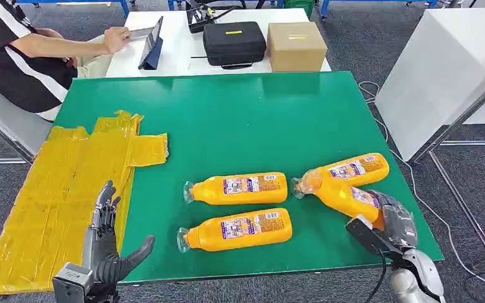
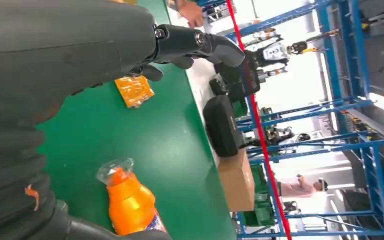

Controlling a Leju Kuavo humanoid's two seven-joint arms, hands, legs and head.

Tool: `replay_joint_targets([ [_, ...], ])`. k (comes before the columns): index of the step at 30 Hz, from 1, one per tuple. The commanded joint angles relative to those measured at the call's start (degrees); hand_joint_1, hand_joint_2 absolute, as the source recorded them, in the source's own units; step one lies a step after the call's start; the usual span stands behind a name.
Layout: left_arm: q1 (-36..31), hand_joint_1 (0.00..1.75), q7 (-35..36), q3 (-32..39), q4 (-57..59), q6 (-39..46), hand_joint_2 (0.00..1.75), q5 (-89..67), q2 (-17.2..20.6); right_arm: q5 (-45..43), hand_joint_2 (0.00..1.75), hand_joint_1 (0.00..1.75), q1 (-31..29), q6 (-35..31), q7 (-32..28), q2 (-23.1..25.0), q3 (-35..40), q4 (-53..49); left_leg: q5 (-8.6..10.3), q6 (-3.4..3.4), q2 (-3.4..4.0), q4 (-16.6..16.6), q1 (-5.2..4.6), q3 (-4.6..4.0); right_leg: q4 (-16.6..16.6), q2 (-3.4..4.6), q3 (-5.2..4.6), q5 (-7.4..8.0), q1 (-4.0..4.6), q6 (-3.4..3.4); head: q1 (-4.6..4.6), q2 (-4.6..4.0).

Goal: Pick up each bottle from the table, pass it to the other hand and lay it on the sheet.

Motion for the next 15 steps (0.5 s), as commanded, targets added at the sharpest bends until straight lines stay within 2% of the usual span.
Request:
replay_joint_targets([
  [1, -3.22, 0.0, -0.08, -1.68, 8.13, 1.32, 1.75, 0.6, 1.81, -11.34, 1.75, 1.75, 1.83, 2.19, -5.65, 8.83, -5.26, -2.29, 0.0, -0.21, -0.05, -0.15, 0.05, 0.13, -0.17, -0.08, 0.17, 0.0, 0.04, -0.07, 0.0, 0.02],
  [2, -3.74, 0.0, -0.42, -3.01, 8.51, 0.7, 1.75, -0.26, 2.66, -17.98, 1.75, 1.75, 2.25, 8.68, -12.95, 9.97, -2.47, -5.02, 0.0, -0.16, -0.01, -0.11, 0.04, 0.09, -0.12, -0.04, 0.11, 0.0, 0.04, -0.06, 0.0, 0.0],
  [4, -4.71, 0.0, -0.22, -4.64, 9.36, 0.33, 1.75, -1.15, 2.95, -17.15, 1.75, 1.75, 2.63, 7.97, -12.0, 12.34, 3.98, -8.98, 0.01, -0.15, 0.08, -0.08, 0.05, 0.02, -0.07, 0.05, 0.01, 0.02, 0.05, -0.07, 0.02, 0.0],
  [7, -6.73, 0.0, 3.2, -7.85, 11.35, -0.53, 1.75, -4.94, 3.88, -19.31, 1.75, 1.75, 2.41, 4.88, -11.71, 12.16, 13.98, -13.58, 0.0, -0.2, 0.25, -0.07, 0.06, -0.03, -0.01, 0.23, -0.08, 0.05, 0.06, -0.09, 0.02, 0.02],
  [13, -7.03, 0.0, 4.03, -8.4, 11.79, -0.89, 1.75, -5.75, 4.16, -21.02, 1.75, 1.75, 2.73, 3.94, -11.54, 10.8, 16.28, -15.07, 0.05, -0.24, 0.03, -0.08, 0.07, -0.05, -0.03, -0.05, -0.05, -0.01, 0.05, -0.07, 0.02, 0.02],
  [15, -7.18, 0.0, 4.95, -8.91, 11.82, -1.42, 1.75, -6.58, 4.41, -21.49, 1.75, 1.75, 2.72, 3.79, -13.46, 10.87, 17.73, -16.18, 0.03, -0.2, 0.08, -0.1, 0.07, 0.0, -0.04, 0.0, 0.01, -0.02, 0.03, -0.04, 0.0, 0.0],
])
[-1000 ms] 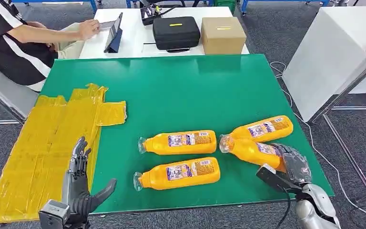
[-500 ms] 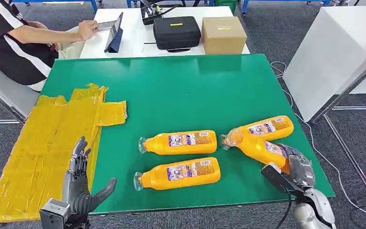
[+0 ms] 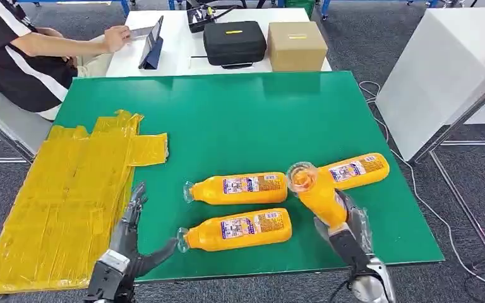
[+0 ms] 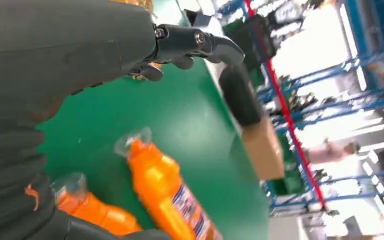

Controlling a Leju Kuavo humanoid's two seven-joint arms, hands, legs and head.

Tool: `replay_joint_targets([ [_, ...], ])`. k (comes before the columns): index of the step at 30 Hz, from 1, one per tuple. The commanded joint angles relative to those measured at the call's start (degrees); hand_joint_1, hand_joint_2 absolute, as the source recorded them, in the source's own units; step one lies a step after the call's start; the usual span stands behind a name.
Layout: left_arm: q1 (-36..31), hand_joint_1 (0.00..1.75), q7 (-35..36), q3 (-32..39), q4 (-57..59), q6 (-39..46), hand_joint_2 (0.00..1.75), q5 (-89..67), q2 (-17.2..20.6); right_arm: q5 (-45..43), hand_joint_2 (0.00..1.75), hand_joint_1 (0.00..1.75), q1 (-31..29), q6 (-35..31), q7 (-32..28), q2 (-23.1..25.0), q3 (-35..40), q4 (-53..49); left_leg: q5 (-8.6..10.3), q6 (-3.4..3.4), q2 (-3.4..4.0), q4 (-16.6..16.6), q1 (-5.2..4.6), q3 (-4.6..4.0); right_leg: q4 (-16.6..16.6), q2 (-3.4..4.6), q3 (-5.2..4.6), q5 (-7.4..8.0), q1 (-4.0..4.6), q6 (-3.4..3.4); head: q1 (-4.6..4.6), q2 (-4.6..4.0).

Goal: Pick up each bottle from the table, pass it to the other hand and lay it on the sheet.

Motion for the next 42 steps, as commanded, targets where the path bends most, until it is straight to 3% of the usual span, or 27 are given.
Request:
replay_joint_targets([
  [1, -2.95, 0.0, 1.66, -4.02, 5.03, -0.94, 1.75, -1.43, 2.99, -1.67, 1.75, 1.75, -0.43, -0.75, -2.03, 0.98, 9.28, -5.84, -0.05, -0.17, 0.09, -0.06, 0.0, 0.09, -0.08, 0.06, 0.07, -0.02, 0.0, -0.03, -0.02, 0.0],
  [10, -4.5, 0.0, 3.33, -7.18, 0.7, -3.81, 1.75, -4.18, 2.24, -4.41, 1.75, 1.75, -4.34, 0.76, -3.13, 4.34, 15.17, -7.09, -0.04, -0.22, 0.17, 0.04, 0.0, -0.15, 0.06, 0.16, -0.17, 0.01, 0.01, -0.08, 0.0, 0.0],
  [22, -9.36, 0.0, 10.21, -11.33, -3.85, -11.14, 1.75, 0.32, 1.45, -3.38, 1.75, 1.75, -10.83, 2.33, -3.69, 7.39, 24.52, 1.95, -0.03, -0.2, 0.13, 0.02, 0.03, -0.1, 0.02, 0.11, -0.07, 0.01, 0.03, -0.04, 0.0, -0.02],
  [42, -14.66, 0.0, 12.36, -15.04, -1.05, -11.48, 1.75, 6.62, -0.31, -2.1, 1.75, 1.75, -14.72, 0.85, -2.76, 10.62, 29.56, 10.79, 0.03, -0.12, 0.02, -0.02, 0.01, -0.15, -0.01, 0.01, -0.11, 0.03, 0.02, -0.03, 0.0, -0.02],
])
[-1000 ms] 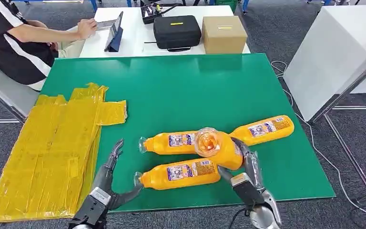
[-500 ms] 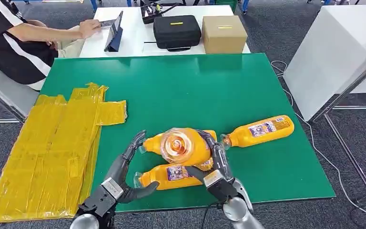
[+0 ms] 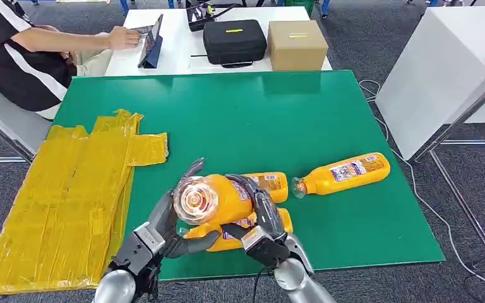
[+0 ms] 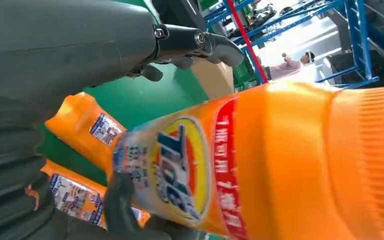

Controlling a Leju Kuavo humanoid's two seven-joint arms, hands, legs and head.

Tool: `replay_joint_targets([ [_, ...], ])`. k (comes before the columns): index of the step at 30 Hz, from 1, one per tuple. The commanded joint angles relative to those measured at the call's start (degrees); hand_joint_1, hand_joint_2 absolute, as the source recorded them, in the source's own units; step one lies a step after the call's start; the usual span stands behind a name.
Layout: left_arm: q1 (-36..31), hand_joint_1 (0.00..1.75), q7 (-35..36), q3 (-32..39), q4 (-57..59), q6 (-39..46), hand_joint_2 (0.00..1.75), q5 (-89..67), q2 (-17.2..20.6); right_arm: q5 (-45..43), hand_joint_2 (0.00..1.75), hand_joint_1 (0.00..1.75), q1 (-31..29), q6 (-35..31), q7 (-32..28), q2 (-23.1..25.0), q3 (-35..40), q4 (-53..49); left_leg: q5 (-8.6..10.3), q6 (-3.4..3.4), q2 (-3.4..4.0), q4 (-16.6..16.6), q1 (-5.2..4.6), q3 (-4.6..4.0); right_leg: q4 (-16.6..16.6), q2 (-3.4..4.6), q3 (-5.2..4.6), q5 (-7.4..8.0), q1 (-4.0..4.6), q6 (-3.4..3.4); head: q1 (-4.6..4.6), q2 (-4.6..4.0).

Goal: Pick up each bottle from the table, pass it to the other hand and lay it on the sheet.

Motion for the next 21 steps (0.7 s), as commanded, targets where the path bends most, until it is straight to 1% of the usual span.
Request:
replay_joint_targets([
  [1, -3.89, 0.0, 1.13, -2.89, 3.39, -0.05, 1.75, 2.18, -0.07, -0.38, 1.75, 1.75, -3.86, -0.4, 0.57, 1.42, 3.33, 9.15, 0.0, -0.18, 0.03, -0.05, 0.06, 0.13, -0.09, 0.01, 0.14, 0.02, 0.05, -0.05, 0.02, 0.0],
  [10, -4.37, 0.0, 1.28, -3.0, 3.83, -0.07, 1.75, 3.06, -0.04, -0.75, 1.75, 1.75, -4.46, -0.34, 0.75, 1.52, 3.63, 10.15, -0.01, -0.12, 0.03, -0.06, 0.03, 0.1, -0.07, 0.0, 0.11, 0.0, 0.01, -0.02, 0.0, 0.0],
  [12, -5.51, 0.0, 1.6, -3.74, 4.27, 0.04, 1.75, 4.76, 0.06, -0.73, 1.75, 1.75, -5.64, -2.53, 0.99, 1.76, 4.53, 12.57, 0.0, -0.15, -0.02, -0.05, 0.03, 0.1, -0.08, -0.04, 0.13, 0.0, 0.02, -0.03, 0.02, 0.0],
  [16, -7.09, 0.0, 2.32, -4.57, 4.92, 0.19, 1.75, 7.52, -0.33, -2.88, 1.75, 1.75, -7.54, -3.14, 0.55, 2.3, 6.76, 15.66, 0.01, -0.17, 0.04, -0.04, 0.06, 0.08, -0.07, 0.01, 0.09, 0.03, 0.05, -0.05, 0.0, 0.02],
  [19, -7.79, 0.0, 2.85, -4.84, 5.04, 0.68, 1.75, 9.01, -0.5, -3.79, 1.75, 1.75, -8.28, -3.2, 0.6, 2.33, 8.38, 15.73, 0.01, -0.26, 0.05, -0.05, 0.07, 0.12, -0.08, 0.01, 0.13, 0.03, 0.05, -0.06, 0.0, 0.02],
  [21, -8.04, 0.0, 3.04, -4.78, 4.81, 0.95, 1.75, 9.62, -0.44, -4.05, 1.75, 1.75, -8.42, -3.35, 0.74, 2.2, 8.88, 15.17, 0.02, -0.12, 0.03, -0.01, 0.03, 0.01, -0.02, 0.01, 0.02, 0.01, 0.03, -0.02, 0.02, 0.0],
])
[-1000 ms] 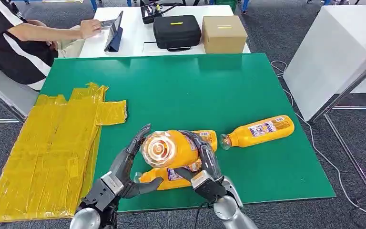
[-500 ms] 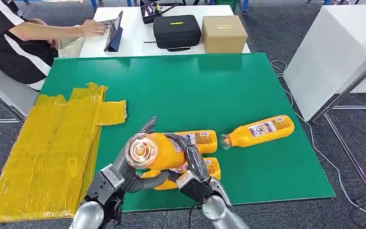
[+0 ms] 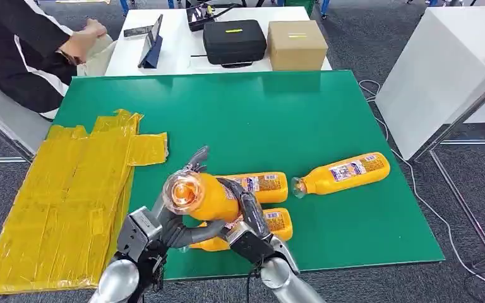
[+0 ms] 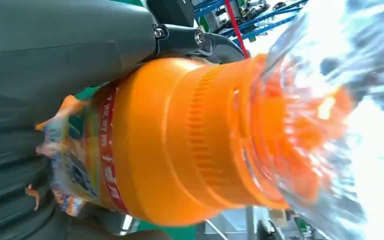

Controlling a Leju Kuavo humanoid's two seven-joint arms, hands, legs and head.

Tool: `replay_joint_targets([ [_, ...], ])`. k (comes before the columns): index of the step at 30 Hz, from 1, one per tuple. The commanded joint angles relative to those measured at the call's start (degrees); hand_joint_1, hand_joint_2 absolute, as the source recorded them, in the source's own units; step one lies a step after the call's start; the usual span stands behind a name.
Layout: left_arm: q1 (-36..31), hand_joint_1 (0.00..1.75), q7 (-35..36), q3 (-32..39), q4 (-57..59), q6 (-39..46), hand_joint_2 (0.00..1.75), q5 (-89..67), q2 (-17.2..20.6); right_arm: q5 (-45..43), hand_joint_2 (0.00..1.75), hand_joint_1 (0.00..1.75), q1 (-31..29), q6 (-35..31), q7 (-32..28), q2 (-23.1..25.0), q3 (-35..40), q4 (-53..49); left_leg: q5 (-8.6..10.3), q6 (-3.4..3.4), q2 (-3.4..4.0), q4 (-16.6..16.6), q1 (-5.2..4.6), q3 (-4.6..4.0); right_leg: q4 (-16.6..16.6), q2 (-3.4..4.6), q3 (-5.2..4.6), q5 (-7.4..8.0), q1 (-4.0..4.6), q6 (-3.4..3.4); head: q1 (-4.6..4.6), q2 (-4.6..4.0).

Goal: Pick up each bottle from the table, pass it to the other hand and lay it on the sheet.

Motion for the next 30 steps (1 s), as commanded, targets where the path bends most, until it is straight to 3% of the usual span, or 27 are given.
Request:
replay_joint_targets([
  [1, -4.19, 0.0, 1.34, -2.26, 3.56, 1.0, 1.75, 3.03, 0.46, -1.61, 1.75, 1.75, -4.76, -0.69, 0.21, -0.17, 5.1, 5.84, -0.01, -0.13, 0.03, -0.01, 0.04, 0.05, -0.04, 0.01, 0.06, 0.0, 0.03, -0.03, 0.02, 0.0],
  [7, -5.15, 0.02, 1.26, -2.67, 5.11, 1.09, 1.75, 5.61, 0.47, -3.53, 1.75, 1.75, -5.57, 0.91, 0.87, 0.03, 6.07, 5.05, -0.02, -0.15, 0.01, -0.02, 0.03, 0.09, -0.04, -0.01, 0.1, -0.01, 0.02, -0.03, 0.0, 0.0],
  [8, -5.27, 1.45, 0.98, -2.76, 5.23, 1.08, 1.75, 5.87, 0.41, -3.61, 1.75, 1.75, -5.65, 0.82, 0.72, -0.03, 6.19, 4.8, -0.01, -0.13, -0.01, -0.01, 0.03, 0.05, -0.03, -0.03, 0.07, -0.01, 0.02, -0.03, 0.02, 0.02],
  [9, -5.4, 1.75, 0.7, -2.9, 5.26, 1.0, 1.75, 6.05, 0.38, -3.73, 1.75, 1.75, -5.82, 0.87, 0.7, -0.09, 6.3, 4.7, 0.0, -0.09, -0.01, -0.01, 0.02, 0.02, -0.01, -0.02, 0.03, 0.0, 0.01, -0.02, 0.0, 0.0],
  [12, -5.77, 1.73, 0.56, -3.24, 5.23, 0.93, 1.75, 6.23, 0.51, -4.46, 1.75, 1.75, -6.77, 0.5, 0.47, -0.17, 6.49, 5.28, 0.01, -0.11, 0.0, 0.0, 0.02, 0.01, 0.0, -0.01, 0.02, 0.0, 0.01, -0.02, 0.02, 0.0],
  [13, -5.97, 1.57, 0.56, -3.21, 5.29, 0.93, 1.75, 6.24, 0.42, -4.72, 1.75, 1.75, -7.15, 0.39, 0.42, -0.16, 6.48, 5.52, 0.0, -0.16, 0.01, 0.0, 0.03, 0.05, -0.02, -0.01, 0.07, 0.0, 0.02, -0.03, 0.02, 0.0],
  [15, -6.33, 1.75, 0.56, -3.17, 5.48, 0.91, 1.75, 6.41, 0.27, -5.19, 1.75, 1.75, -7.67, 0.13, 0.28, 0.0, 6.47, 6.0, 0.0, -0.14, 0.02, -0.01, 0.02, 0.04, -0.02, 0.0, 0.05, 0.0, 0.01, -0.03, 0.02, 0.02],
  [30, -7.8, 1.75, 0.62, -1.16, 6.29, 0.69, 1.75, 7.57, -0.1, -5.98, 1.75, 1.75, -8.83, -1.68, 0.5, 0.14, 5.47, 5.09, -0.01, -0.14, 0.05, -0.01, 0.01, 0.06, -0.01, 0.03, 0.07, 0.0, 0.0, -0.02, 0.0, 0.0],
])
